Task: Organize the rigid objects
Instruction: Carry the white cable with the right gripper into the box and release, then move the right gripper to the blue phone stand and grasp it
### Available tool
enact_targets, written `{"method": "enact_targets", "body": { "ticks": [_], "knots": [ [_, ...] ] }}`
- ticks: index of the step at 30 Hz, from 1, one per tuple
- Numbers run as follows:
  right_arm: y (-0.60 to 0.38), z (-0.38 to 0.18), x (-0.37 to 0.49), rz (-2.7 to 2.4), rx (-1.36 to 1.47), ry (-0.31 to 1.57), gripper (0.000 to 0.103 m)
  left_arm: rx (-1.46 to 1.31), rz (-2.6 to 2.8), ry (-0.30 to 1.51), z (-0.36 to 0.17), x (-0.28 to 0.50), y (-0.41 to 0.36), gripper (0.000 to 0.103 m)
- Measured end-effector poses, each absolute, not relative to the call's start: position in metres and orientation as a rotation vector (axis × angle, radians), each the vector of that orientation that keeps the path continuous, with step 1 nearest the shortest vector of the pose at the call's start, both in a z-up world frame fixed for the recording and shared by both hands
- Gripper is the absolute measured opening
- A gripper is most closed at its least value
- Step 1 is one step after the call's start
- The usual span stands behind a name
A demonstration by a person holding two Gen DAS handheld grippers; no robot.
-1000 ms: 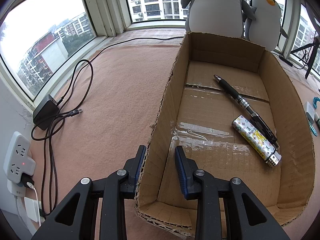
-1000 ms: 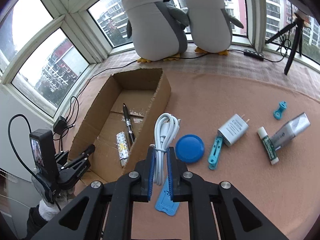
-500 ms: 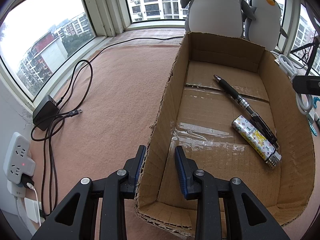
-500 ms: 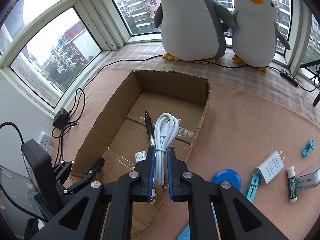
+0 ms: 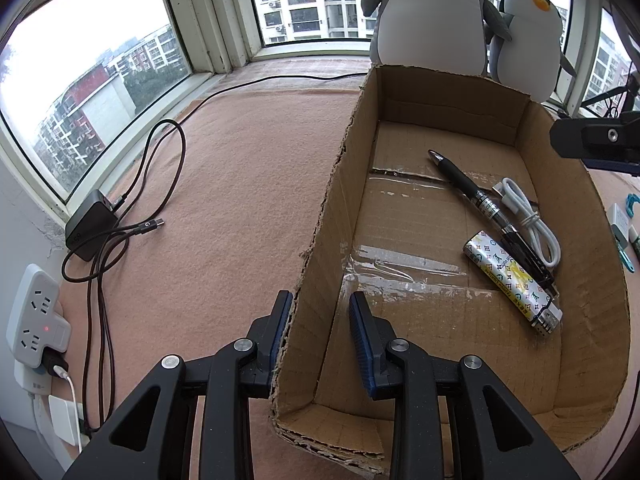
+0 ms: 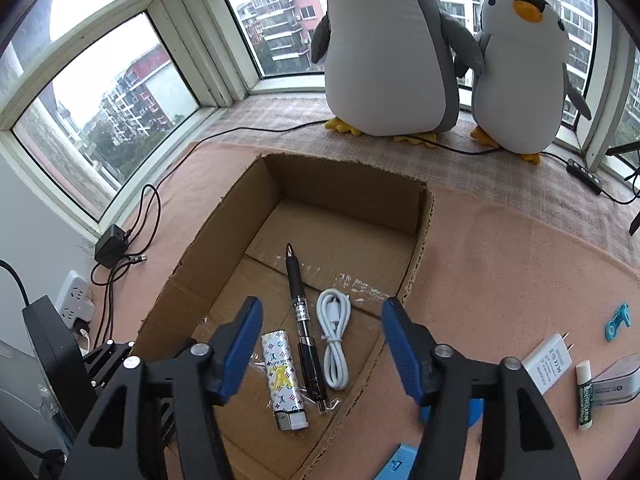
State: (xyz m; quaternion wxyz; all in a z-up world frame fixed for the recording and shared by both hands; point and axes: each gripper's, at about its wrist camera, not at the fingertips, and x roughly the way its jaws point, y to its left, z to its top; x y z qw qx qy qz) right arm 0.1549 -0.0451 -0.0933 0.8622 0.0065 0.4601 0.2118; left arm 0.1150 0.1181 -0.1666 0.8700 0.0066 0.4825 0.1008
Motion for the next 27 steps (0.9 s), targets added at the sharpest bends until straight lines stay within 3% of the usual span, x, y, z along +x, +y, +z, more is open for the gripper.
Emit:
{"method": "enact_targets", "body": {
  "ticks": [12,27],
  "knots": [
    [-0.088,-0.082,0.125,0.406,0.036,0.987,0.060,0.010,0.209,1.006,-0.167,0.115,0.119,0.031],
    [-0.133,-0.130,0.088,0.357,0.144,1.167,0.060,0.015,0.207,1.004,-0.167,0.115,0.120,0.031]
  ]
}}
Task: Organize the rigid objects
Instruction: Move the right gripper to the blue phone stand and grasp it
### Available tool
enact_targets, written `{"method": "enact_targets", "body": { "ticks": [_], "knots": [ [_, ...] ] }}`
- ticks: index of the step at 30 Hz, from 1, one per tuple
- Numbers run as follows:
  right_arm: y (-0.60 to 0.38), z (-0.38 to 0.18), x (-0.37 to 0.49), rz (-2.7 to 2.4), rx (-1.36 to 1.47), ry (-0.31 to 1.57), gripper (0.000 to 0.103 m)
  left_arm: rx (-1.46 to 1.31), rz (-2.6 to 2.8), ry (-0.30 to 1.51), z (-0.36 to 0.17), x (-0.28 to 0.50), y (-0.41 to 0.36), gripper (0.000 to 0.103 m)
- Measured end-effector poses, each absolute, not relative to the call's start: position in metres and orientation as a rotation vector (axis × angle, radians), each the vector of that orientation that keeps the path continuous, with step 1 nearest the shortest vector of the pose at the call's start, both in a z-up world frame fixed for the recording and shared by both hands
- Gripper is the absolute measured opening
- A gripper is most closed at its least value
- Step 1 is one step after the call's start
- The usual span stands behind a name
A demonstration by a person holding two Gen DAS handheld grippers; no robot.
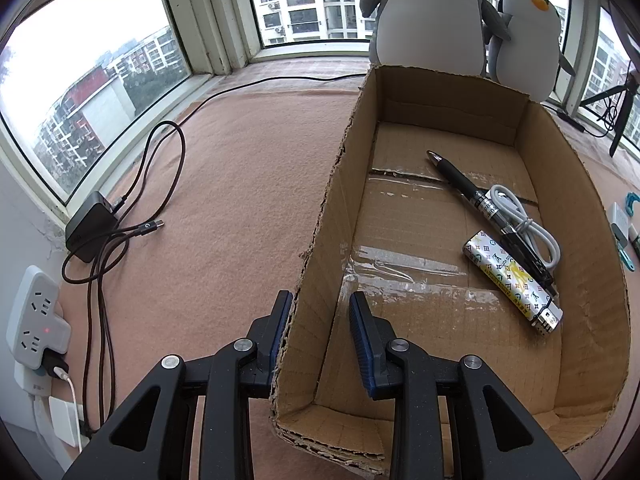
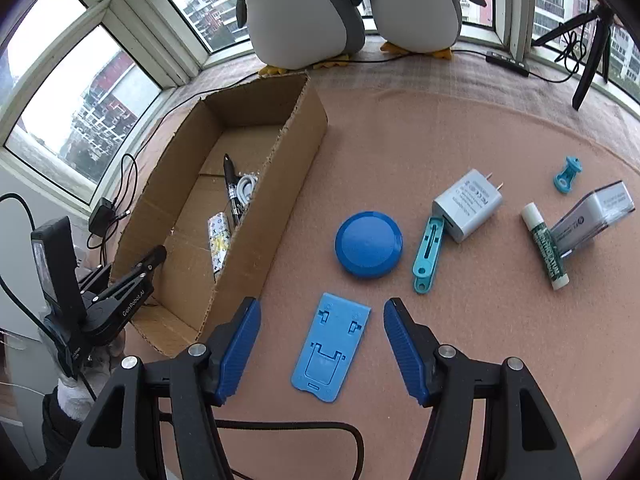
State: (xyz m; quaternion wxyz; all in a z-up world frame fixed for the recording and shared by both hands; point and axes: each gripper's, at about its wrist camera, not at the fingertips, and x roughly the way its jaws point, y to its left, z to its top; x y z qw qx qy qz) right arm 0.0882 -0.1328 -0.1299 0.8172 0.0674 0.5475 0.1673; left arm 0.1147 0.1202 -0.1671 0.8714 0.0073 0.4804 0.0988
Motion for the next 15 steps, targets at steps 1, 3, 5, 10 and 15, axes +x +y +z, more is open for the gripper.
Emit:
{"method": "enact_targets", "body": {
  "ticks": [1,3,5,10,15],
  "knots": [
    [-0.132,-0.134,0.088,0.359,0.143,1.178,0.060,0.014,0.207,1.004,-0.167,0.115,0.120,0.031],
    [-0.129,-0.140,0.087,0.352,0.131,1.196,0.060,0.012,0.207,1.004,-0.167,0.115,0.120,0.031],
    [-0.126,-0.146,0.086,0.341,0.116,1.208,0.060,0.013,0.206,1.004,-0.167,0.115,0.121,0.031],
    [-0.118,-0.158,0.086,0.289,0.073,1.219,0.060,0.010,0.206,1.003,-0.167,0.115,0.121,0.031],
    [-0.110,-0.167,0.086,0.250,0.031,1.222,0.060,0.011,0.205,1.003,-0.167,0.114,0.121,0.031]
  ]
}}
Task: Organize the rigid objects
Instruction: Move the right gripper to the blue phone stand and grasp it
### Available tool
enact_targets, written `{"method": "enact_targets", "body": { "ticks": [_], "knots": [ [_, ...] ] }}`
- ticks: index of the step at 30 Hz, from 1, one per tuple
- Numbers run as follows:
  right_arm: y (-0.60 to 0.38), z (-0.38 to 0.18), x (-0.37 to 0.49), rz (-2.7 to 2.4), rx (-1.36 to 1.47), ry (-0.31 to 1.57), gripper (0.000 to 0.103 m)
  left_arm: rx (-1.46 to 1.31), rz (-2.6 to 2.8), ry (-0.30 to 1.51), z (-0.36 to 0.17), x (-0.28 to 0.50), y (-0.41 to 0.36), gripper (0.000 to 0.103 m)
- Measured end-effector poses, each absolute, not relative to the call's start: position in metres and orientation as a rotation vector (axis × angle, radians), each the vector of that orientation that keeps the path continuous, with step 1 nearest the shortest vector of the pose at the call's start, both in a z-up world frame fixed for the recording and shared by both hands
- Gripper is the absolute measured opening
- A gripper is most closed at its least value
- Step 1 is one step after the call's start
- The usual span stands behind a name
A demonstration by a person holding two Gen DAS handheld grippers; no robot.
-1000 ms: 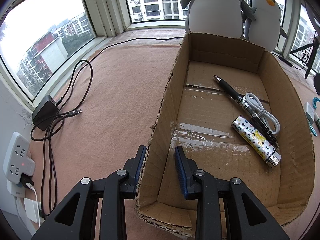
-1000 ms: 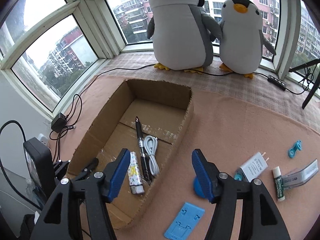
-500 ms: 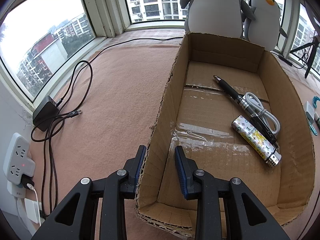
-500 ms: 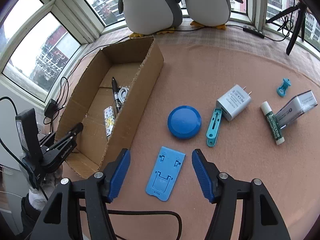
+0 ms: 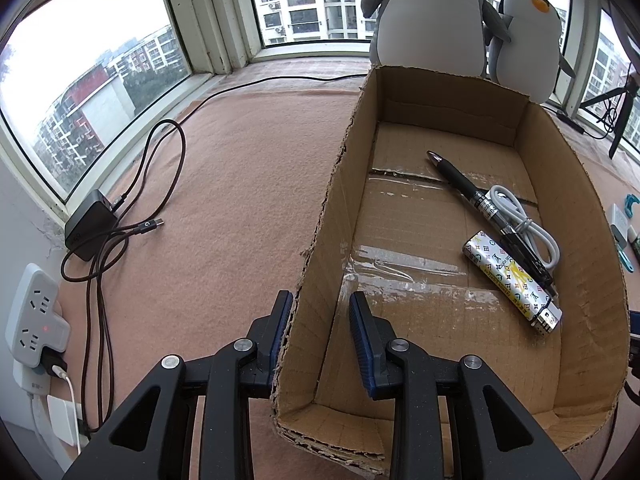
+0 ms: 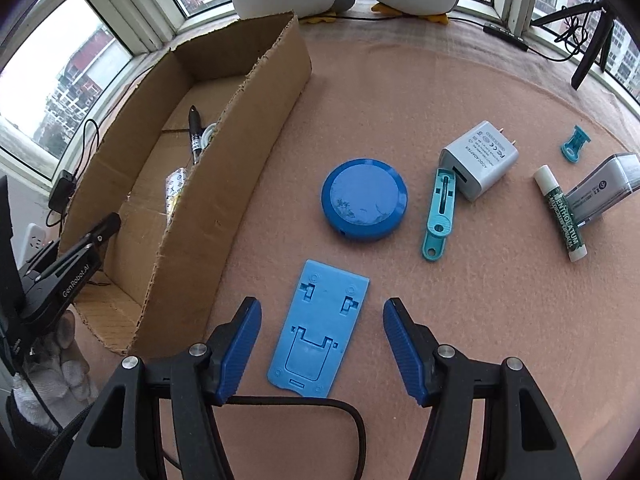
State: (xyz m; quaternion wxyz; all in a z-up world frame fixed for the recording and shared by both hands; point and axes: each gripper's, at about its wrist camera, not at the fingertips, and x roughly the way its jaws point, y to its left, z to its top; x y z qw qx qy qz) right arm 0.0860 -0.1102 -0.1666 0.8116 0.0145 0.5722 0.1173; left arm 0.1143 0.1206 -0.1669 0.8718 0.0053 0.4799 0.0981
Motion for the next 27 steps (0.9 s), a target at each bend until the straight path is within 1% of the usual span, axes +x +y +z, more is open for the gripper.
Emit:
{"method": "enact_targets", "body": {
  "ticks": [7,8,9,14,18,27],
  "knots": [
    [-0.096,-0.173,0.082,0.228,-0.079,1.208,0.059,0.006,0.204,1.001,-0.167,0.114,0.121,0.031],
    [-0.094,-0.173,0.081,0.222,-0.112,1.202,0.054,0.006,0.204,1.000,-0.167,0.113,0.121,0.031],
    [-0.093,-0.173,0.080,0.216,-0.148,1.194,0.047,0.006,0.203,1.000,-0.167,0.113,0.121,0.031],
    [-0.103,-0.171,0.082,0.241,-0.195,1.199,0.037,0.000,0.203,0.999,-0.167,0.113,0.120,0.031],
    [-0.118,-0.171,0.089,0.235,-0.175,1.196,0.034,-0.003,0.202,0.998,-0.167,0.113,0.121,0.031],
    [-0.158,-0.166,0.094,0.194,-0.083,1.188,0.034,-0.001,0.202,0.998,-0.167,0.113,0.121,0.031]
  ]
}}
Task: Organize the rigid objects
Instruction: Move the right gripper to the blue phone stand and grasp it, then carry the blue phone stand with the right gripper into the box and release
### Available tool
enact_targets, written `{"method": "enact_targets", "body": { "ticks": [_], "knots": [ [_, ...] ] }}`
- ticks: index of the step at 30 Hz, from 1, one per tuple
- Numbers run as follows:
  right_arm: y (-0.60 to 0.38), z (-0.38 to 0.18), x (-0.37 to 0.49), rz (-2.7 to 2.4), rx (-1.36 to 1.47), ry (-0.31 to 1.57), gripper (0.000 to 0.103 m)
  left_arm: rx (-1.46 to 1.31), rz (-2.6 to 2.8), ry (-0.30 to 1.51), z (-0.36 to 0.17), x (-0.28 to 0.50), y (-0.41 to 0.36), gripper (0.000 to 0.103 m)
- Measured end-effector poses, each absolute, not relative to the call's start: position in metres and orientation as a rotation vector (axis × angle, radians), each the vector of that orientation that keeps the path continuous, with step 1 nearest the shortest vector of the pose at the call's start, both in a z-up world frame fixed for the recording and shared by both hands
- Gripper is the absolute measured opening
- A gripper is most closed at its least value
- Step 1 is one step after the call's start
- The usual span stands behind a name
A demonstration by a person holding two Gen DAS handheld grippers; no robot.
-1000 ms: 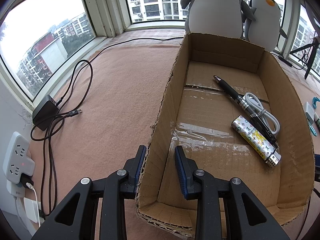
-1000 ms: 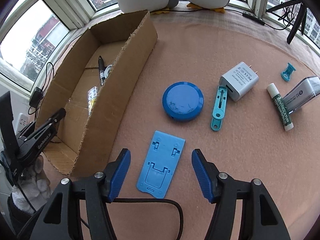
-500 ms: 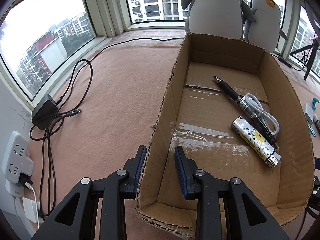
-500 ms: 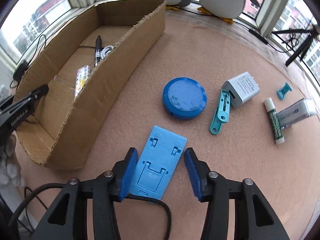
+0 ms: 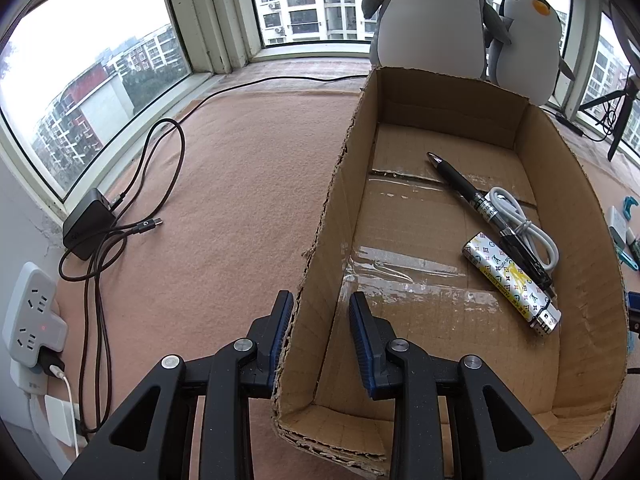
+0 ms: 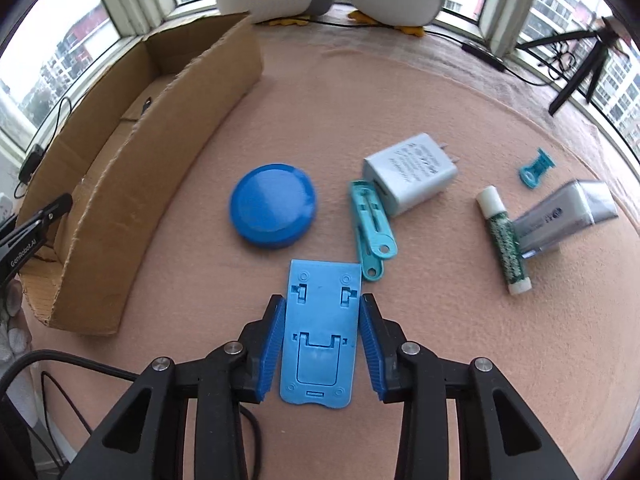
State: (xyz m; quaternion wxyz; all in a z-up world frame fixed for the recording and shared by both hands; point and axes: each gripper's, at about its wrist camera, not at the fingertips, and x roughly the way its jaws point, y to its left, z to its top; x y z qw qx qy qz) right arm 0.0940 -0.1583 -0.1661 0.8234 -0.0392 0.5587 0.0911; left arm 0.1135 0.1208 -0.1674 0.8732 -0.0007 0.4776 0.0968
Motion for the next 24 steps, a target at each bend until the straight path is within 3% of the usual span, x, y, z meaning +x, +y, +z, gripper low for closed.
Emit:
{"method": "enact_targets", "body": {
  "ticks": [10,24],
  "knots": [
    [-0.177,-0.139,0.088,0.206,0.022,1.115,0.033,0.007,0.203,1.000,-0.168,0.114,0.121,0.031],
    [-0.113,-0.086,0.114,0.356,0.039,0.955,0.033,0.011,0.204,1.000,-0.168,0.115,0.122,0.031]
  ]
}}
